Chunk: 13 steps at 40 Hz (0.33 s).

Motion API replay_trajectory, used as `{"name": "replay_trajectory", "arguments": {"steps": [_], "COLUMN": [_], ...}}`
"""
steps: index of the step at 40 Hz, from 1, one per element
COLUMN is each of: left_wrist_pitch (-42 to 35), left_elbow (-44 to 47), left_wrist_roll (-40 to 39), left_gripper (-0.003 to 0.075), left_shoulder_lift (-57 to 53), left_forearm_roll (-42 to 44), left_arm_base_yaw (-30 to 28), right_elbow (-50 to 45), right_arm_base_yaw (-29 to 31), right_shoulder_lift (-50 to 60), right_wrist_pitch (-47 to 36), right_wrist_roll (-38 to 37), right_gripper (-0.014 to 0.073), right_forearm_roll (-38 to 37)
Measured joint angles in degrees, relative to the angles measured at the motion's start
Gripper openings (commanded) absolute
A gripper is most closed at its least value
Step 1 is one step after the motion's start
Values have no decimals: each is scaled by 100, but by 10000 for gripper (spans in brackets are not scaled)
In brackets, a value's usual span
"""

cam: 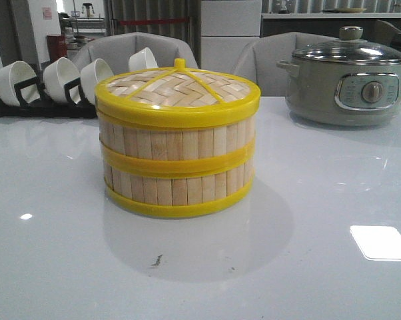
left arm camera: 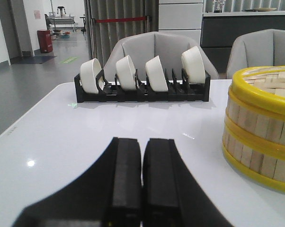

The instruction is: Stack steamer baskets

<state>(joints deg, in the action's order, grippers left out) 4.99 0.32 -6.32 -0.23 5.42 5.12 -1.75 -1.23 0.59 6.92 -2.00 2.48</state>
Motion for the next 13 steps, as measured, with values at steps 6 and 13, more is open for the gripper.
{"name": "replay_trajectory", "arguments": {"steps": [6, 13], "left_wrist_pitch": [0, 0], "left_elbow": [0, 0], "left_wrist_roll": [0, 0], "left_gripper": [86, 87], "left_shoulder_lift": [0, 0], "left_forearm_roll": [0, 0], "left_arm_base_yaw": [0, 0], "right_elbow": [0, 0], "right_arm_base_yaw": [0, 0], "right_shoulder_lift": [0, 0], "right_wrist_pitch": [0, 0], "right_wrist_roll": [34, 37], "right_gripper": [57, 57], "right_forearm_roll": [3, 3]}}
